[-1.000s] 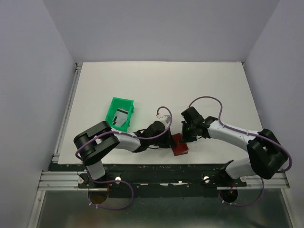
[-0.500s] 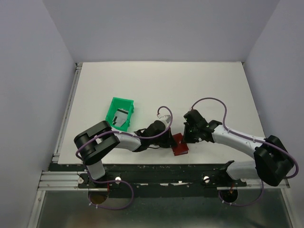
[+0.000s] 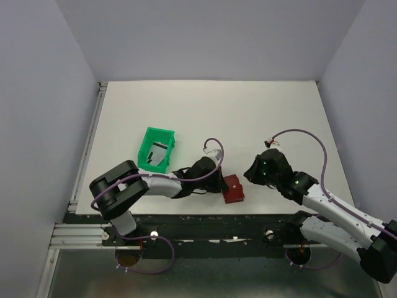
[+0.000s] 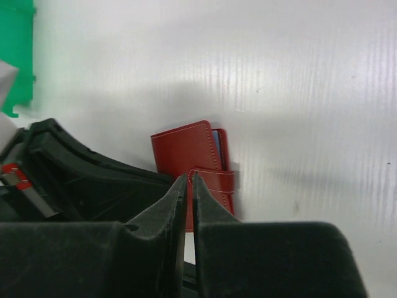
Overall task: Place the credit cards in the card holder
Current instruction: Reset both arms
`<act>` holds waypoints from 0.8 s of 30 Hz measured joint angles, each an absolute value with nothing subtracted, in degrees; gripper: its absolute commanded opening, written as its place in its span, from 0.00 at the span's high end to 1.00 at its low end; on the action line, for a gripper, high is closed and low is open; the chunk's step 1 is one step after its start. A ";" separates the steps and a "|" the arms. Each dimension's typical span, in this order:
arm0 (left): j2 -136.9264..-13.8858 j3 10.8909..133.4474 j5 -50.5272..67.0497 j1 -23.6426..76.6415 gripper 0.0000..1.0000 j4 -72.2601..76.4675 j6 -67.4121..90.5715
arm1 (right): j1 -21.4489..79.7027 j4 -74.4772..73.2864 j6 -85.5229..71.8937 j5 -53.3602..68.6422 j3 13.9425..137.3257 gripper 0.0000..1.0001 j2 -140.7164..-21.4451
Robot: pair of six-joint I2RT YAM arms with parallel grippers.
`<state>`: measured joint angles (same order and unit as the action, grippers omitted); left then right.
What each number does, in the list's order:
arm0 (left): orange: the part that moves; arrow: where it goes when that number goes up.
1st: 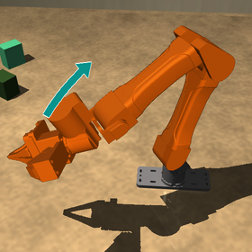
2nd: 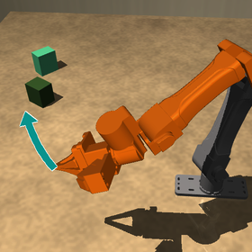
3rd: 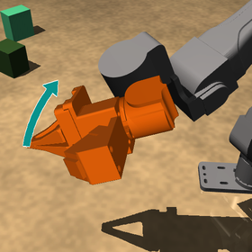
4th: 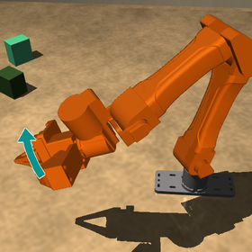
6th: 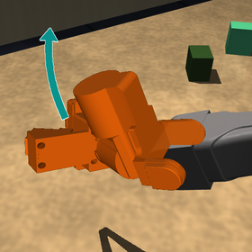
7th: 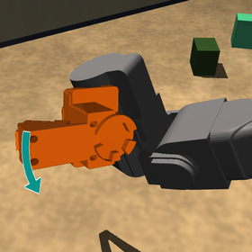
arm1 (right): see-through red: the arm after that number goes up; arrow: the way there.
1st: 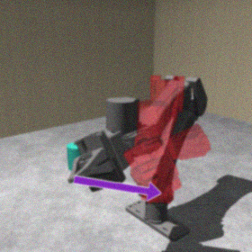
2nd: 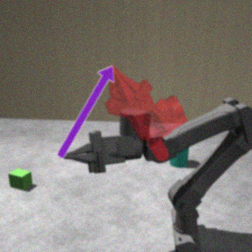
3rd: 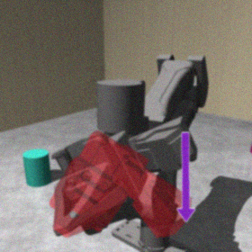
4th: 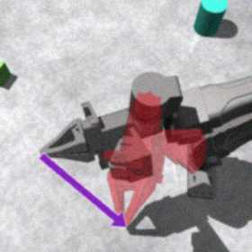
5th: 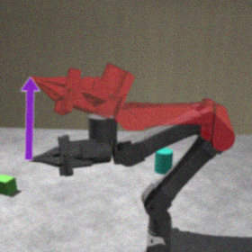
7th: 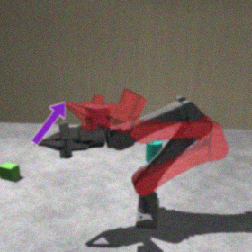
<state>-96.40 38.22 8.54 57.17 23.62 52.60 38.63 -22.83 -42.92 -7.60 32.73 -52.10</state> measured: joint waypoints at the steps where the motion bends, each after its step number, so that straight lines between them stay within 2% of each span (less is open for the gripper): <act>1: -95.20 38.17 7.53 57.28 0.99 22.24 52.25 | 38.63 -22.85 -43.22 -8.25 31.90 0.78 -51.22; 8: -81.36 40.73 -3.42 57.41 0.88 9.02 48.66 | 38.61 -23.66 -45.01 -12.93 25.32 0.55 -39.18; 11: -73.93 42.09 -9.39 57.41 0.78 3.36 46.78 | 38.61 -24.56 -44.97 -14.59 25.12 0.49 -34.89; 13: -69.87 42.06 -12.53 57.41 0.73 0.19 46.26 | 38.61 -25.41 -44.97 -15.22 25.08 0.40 -32.82; 16: -63.83 40.73 -18.96 57.65 0.59 -4.99 45.89 | 38.61 -25.41 -44.95 -15.29 23.99 0.31 -29.95; 18: -60.51 39.09 -23.42 57.93 0.52 -8.49 45.93 | 38.61 -25.06 -44.97 -15.09 22.44 0.23 -28.29; 20: -57.91 37.17 -27.88 58.19 0.40 -12.97 46.50 | 38.61 -24.80 -45.15 -14.76 20.73 0.20 -27.42; 23: -54.54 34.02 -31.22 58.24 0.01 -16.56 46.89 | 38.61 -25.02 -46.11 -14.70 19.29 0.17 -27.33; 24: -52.86 32.64 -31.70 58.26 0.01 -17.39 47.27 | 38.61 -25.10 -46.44 -14.72 19.18 0.16 -27.33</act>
<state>-52.86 32.64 -31.70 58.26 -17.39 47.27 38.61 -25.10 -46.44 -14.72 19.18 -27.33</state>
